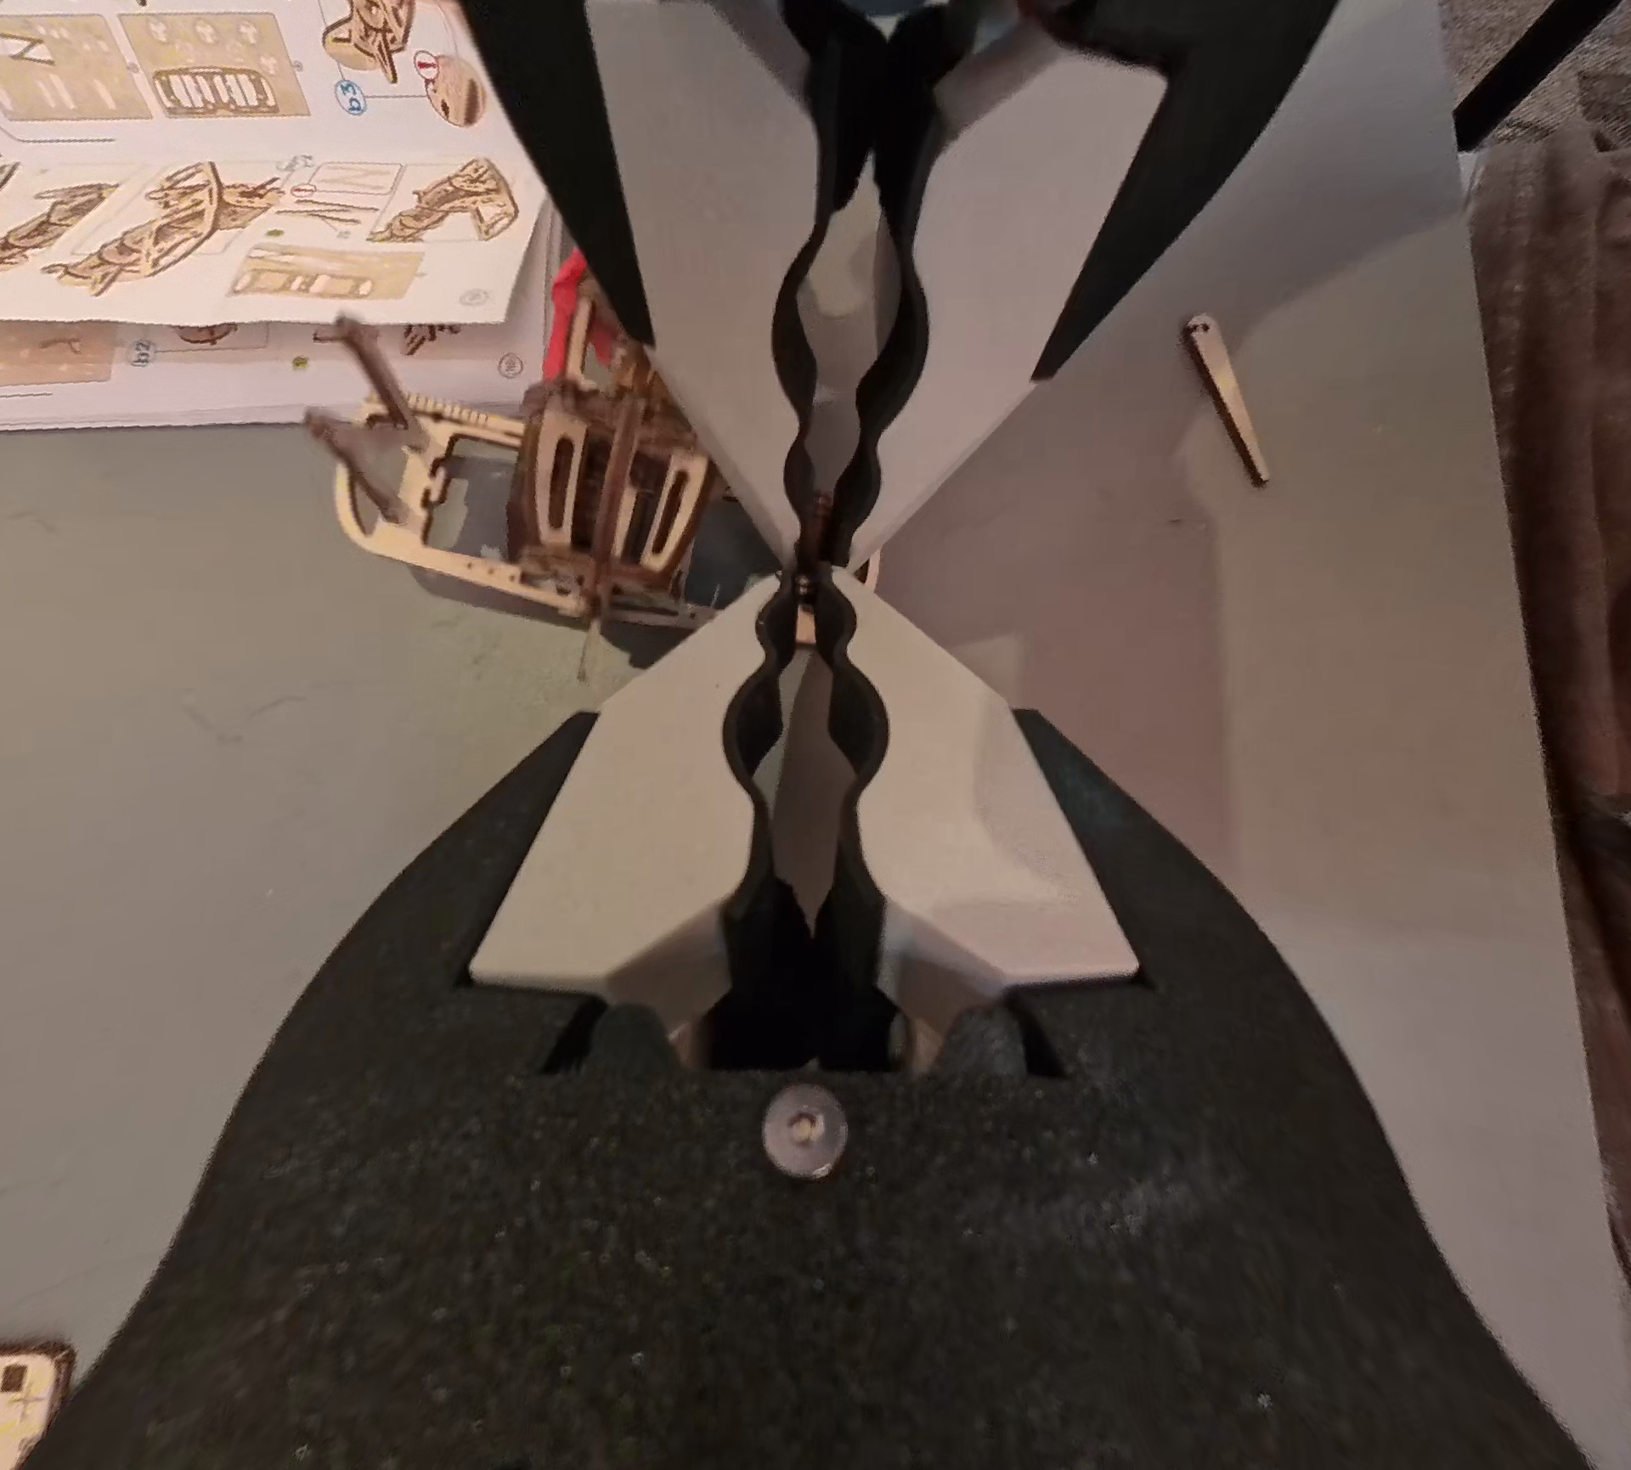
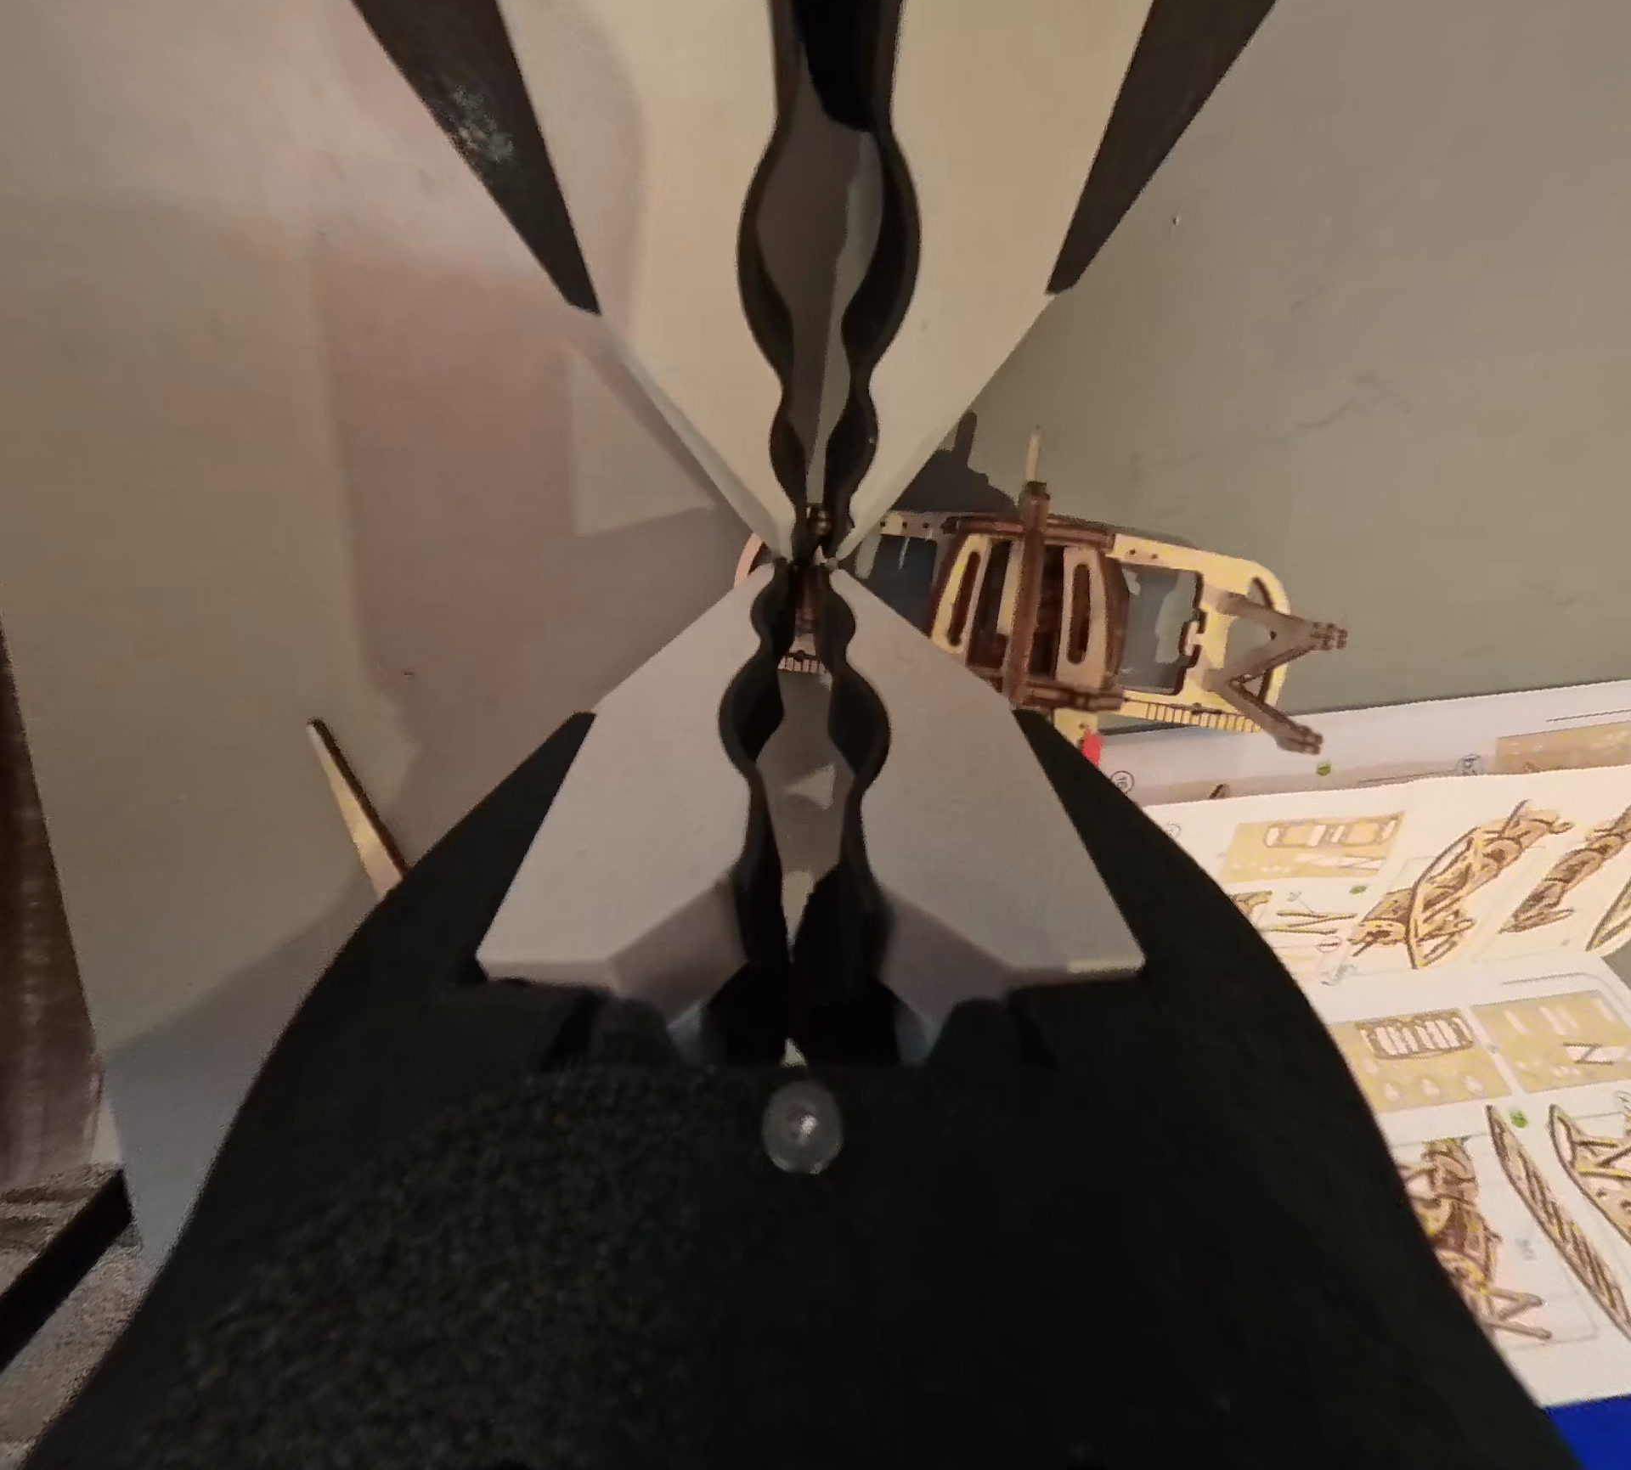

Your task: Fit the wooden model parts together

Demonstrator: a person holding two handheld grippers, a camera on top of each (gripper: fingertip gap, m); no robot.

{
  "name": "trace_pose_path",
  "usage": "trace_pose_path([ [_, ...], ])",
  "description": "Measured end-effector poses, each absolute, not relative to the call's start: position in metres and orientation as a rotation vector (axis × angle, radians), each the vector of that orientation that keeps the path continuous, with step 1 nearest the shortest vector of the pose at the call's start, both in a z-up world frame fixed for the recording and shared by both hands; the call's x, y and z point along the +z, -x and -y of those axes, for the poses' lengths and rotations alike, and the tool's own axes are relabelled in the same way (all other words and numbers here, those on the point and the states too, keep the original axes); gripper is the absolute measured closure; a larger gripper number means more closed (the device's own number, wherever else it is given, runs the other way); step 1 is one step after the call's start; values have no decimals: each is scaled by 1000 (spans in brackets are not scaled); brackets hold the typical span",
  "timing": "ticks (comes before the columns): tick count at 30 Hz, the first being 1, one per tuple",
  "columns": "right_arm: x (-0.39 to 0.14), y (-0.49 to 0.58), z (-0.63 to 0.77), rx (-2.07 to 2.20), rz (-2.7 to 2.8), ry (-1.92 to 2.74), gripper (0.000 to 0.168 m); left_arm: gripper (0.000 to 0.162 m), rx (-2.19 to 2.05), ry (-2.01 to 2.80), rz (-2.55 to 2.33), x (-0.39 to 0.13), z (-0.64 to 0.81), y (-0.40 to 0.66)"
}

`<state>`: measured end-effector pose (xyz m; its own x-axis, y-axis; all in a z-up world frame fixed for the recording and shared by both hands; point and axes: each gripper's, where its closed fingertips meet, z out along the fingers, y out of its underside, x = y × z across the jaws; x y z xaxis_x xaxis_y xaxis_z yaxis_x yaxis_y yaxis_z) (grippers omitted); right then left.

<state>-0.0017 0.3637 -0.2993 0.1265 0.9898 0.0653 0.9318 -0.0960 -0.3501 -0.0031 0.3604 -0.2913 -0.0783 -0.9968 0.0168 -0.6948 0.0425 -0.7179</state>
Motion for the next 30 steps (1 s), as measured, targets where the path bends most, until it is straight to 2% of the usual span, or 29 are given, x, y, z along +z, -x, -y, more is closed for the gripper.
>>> trace_pose_path([
  [11,-298,1,-363,376,1759,2135,164,161,-734,1715,-1827,-290,-361,3],
  [13,-297,-5,-364,409,1697,2146,160,161,-719,1727,-1840,-290,-361,3],
  [18,-299,-9,-363,392,1685,2121,166,161,-733,1756,-1832,-290,-362,1],
  [30,-304,-13,-363,398,1728,2129,167,161,-681,1775,-1872,-297,-362,0],
])
